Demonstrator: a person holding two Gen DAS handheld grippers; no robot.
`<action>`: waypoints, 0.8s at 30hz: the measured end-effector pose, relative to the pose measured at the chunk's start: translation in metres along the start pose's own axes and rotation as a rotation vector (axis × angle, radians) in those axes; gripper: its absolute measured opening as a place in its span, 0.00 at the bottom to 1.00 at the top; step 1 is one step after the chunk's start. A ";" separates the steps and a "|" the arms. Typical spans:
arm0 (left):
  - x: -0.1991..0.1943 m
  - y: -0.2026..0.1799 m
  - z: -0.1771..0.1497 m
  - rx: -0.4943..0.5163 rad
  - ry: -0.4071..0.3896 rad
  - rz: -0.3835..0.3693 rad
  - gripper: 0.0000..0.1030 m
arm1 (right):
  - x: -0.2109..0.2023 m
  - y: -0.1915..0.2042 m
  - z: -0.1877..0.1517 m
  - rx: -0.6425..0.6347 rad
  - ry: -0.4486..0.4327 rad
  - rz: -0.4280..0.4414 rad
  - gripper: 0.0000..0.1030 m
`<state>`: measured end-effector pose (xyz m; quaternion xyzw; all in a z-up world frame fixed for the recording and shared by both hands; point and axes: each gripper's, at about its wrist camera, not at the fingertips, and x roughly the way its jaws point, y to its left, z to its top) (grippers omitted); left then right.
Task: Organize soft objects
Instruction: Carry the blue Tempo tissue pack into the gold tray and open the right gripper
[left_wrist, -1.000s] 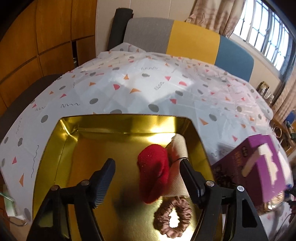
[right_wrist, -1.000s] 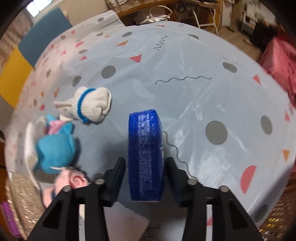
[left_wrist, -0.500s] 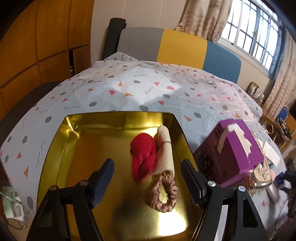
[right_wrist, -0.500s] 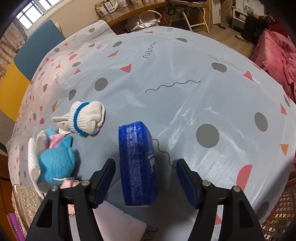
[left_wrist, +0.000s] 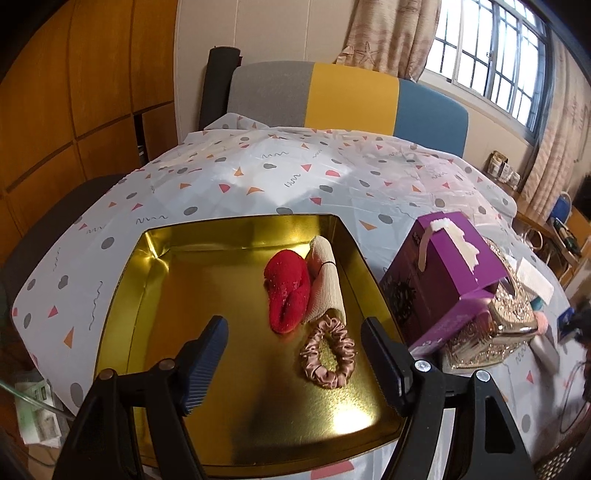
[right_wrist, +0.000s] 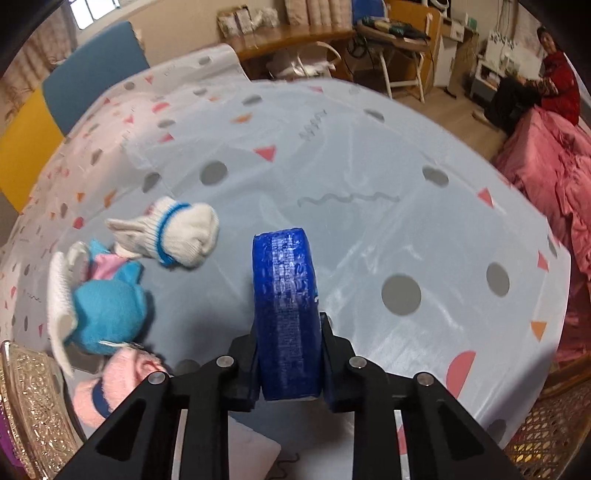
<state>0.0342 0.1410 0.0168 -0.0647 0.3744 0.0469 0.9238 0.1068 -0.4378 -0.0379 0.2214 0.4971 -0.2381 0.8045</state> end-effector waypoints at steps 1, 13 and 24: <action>-0.001 0.001 -0.001 0.001 -0.003 -0.001 0.73 | -0.005 0.003 0.001 -0.007 -0.013 0.003 0.23; -0.005 0.007 -0.010 -0.018 0.010 -0.018 0.77 | -0.086 0.162 0.008 -0.342 -0.137 0.250 0.23; -0.014 0.028 -0.012 -0.052 -0.005 0.018 0.79 | -0.166 0.355 -0.083 -0.753 -0.141 0.575 0.23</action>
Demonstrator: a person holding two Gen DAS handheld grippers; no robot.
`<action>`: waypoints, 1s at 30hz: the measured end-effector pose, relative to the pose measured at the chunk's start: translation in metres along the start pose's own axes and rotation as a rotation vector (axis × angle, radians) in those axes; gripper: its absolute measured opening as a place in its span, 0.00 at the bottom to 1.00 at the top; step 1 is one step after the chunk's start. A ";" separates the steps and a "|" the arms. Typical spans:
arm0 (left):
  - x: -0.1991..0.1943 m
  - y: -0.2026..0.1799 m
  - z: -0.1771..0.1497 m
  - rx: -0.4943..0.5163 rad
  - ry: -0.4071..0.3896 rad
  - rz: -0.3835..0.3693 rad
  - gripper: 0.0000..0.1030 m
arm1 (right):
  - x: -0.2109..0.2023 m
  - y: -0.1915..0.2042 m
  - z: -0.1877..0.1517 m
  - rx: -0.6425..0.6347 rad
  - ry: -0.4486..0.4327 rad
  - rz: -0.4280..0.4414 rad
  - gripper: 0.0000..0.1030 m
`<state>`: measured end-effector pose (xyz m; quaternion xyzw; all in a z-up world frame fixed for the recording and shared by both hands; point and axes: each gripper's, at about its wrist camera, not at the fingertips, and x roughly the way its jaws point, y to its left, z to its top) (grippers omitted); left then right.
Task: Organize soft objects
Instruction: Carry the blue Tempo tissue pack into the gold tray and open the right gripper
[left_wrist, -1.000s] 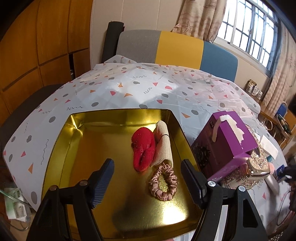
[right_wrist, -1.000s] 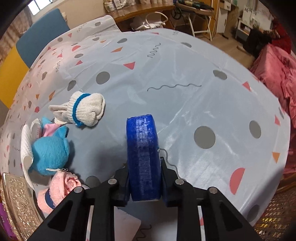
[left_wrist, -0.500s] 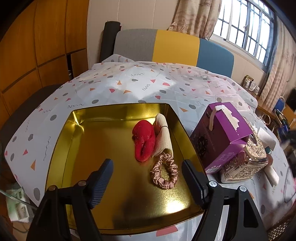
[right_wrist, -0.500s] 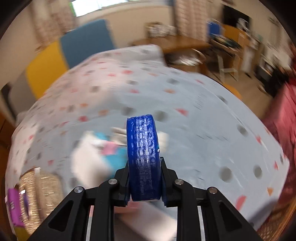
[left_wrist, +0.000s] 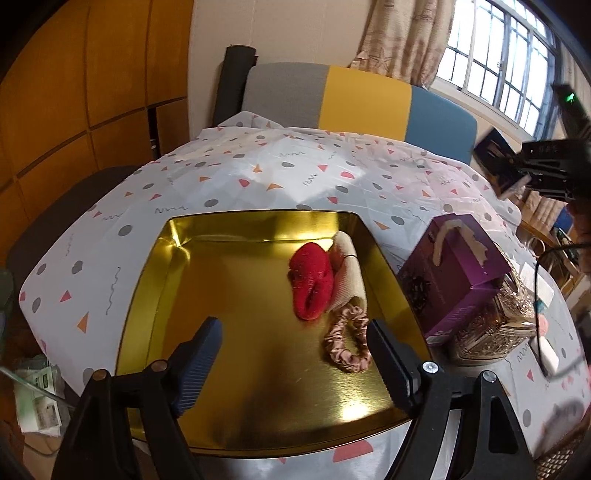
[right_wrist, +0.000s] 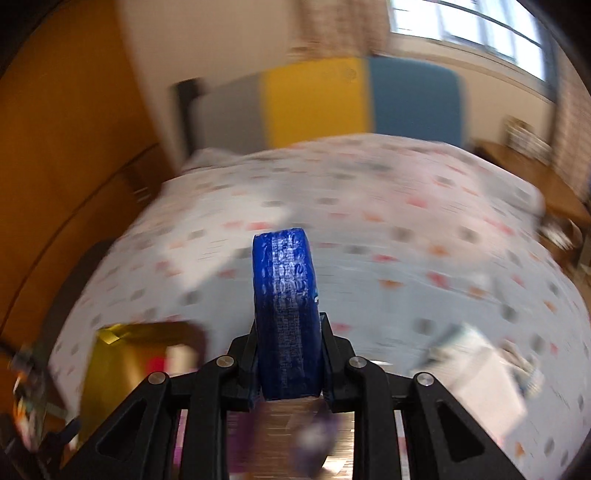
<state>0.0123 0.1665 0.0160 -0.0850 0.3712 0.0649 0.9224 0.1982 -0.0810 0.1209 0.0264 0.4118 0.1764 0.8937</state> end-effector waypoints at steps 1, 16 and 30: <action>-0.001 0.003 -0.001 -0.007 0.000 0.003 0.79 | 0.001 0.025 -0.003 -0.051 0.013 0.065 0.23; -0.002 0.052 -0.009 -0.122 0.005 0.082 0.79 | 0.044 0.175 -0.144 -0.477 0.337 0.302 0.25; -0.003 0.049 -0.012 -0.114 0.004 0.084 0.79 | 0.052 0.158 -0.168 -0.493 0.353 0.234 0.43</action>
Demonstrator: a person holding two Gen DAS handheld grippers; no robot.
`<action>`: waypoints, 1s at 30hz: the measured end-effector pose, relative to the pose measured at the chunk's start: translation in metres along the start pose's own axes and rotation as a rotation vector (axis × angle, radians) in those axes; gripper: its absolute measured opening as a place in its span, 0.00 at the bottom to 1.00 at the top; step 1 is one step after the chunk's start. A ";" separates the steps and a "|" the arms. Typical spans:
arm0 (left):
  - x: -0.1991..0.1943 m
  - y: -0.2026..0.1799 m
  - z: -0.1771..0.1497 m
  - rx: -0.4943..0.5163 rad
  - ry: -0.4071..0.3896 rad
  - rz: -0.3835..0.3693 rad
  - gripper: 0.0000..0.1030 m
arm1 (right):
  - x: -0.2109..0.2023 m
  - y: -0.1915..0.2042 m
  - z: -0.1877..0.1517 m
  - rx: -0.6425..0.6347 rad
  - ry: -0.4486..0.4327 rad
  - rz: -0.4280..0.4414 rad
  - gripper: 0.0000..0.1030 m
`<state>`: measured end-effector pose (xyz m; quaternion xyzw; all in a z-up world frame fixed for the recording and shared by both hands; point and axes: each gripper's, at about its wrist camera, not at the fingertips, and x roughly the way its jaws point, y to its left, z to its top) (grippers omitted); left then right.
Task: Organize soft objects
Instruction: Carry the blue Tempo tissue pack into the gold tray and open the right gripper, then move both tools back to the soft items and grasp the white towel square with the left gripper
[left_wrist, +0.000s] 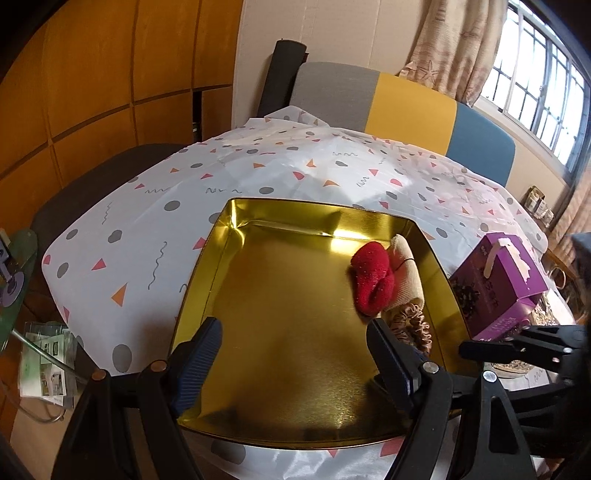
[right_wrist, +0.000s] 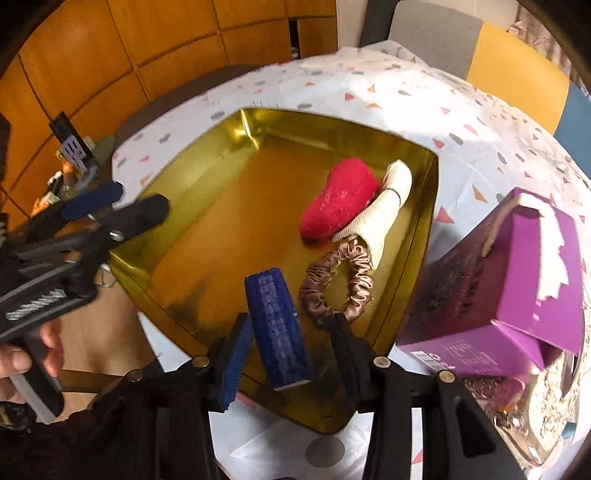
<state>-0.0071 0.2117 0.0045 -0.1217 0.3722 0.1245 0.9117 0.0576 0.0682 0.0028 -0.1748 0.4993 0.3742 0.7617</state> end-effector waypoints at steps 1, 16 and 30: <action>-0.001 -0.001 0.000 0.004 -0.001 -0.001 0.79 | -0.005 0.001 -0.002 -0.002 -0.017 -0.002 0.43; -0.014 -0.026 -0.005 0.080 -0.015 -0.035 0.79 | -0.073 -0.018 -0.045 0.050 -0.196 -0.056 0.43; -0.029 -0.067 -0.010 0.185 -0.019 -0.125 0.79 | -0.133 -0.107 -0.102 0.322 -0.316 -0.175 0.43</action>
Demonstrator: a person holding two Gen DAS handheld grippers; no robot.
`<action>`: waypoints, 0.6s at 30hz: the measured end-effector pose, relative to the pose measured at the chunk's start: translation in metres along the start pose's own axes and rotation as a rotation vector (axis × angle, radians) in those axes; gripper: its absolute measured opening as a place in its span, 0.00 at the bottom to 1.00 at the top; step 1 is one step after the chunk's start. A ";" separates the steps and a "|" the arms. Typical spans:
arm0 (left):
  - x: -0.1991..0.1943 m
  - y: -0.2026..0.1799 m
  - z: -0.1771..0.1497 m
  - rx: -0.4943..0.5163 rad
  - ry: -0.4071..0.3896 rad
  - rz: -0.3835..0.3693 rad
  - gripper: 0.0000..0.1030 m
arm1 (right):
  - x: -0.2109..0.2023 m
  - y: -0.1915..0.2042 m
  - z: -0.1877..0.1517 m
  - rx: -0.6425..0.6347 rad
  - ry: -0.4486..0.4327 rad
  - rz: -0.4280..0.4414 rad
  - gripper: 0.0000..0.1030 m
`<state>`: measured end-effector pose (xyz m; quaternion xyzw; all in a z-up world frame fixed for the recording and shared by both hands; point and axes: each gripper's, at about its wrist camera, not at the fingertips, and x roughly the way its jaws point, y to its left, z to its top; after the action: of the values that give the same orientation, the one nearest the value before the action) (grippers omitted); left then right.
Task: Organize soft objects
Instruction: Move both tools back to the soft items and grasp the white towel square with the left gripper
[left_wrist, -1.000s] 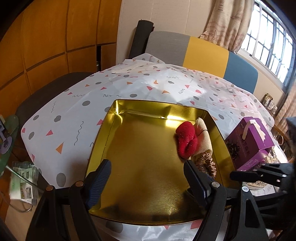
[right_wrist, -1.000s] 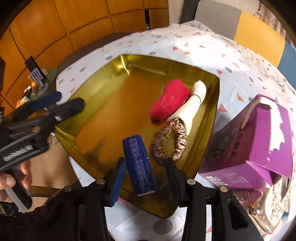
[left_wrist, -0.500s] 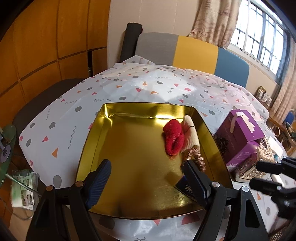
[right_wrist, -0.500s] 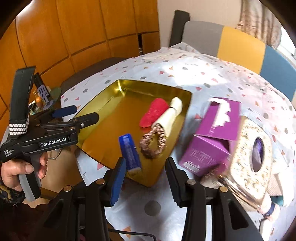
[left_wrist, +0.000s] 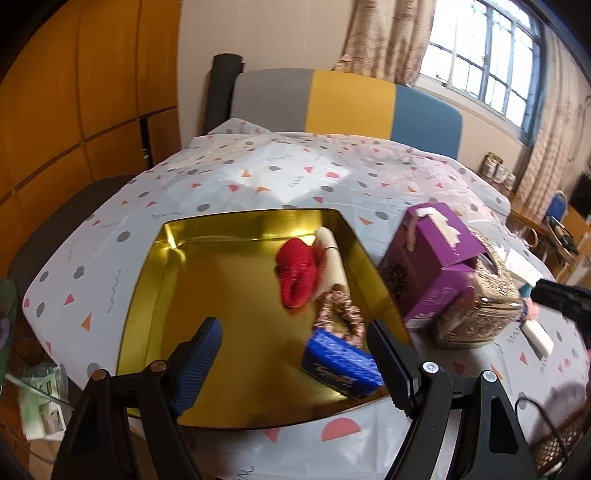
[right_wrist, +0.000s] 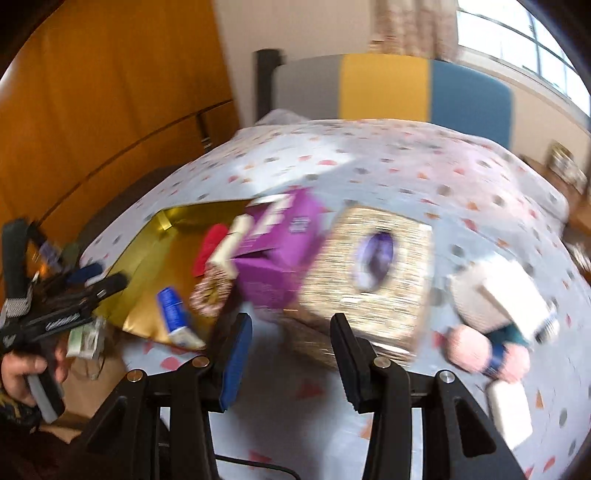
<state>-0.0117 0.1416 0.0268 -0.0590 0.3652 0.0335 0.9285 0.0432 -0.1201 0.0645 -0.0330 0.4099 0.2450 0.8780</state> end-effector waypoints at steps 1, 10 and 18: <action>0.000 -0.004 0.001 0.010 -0.001 -0.008 0.79 | -0.005 -0.015 -0.001 0.036 -0.012 -0.032 0.43; -0.012 -0.039 0.011 0.101 -0.027 -0.129 0.78 | -0.050 -0.139 -0.028 0.446 -0.116 -0.271 0.44; -0.029 -0.102 0.030 0.251 -0.038 -0.323 0.78 | -0.060 -0.222 -0.064 0.740 -0.133 -0.437 0.44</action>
<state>-0.0019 0.0438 0.0769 0.0001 0.3349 -0.1605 0.9285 0.0673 -0.3550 0.0346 0.2139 0.3960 -0.1085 0.8864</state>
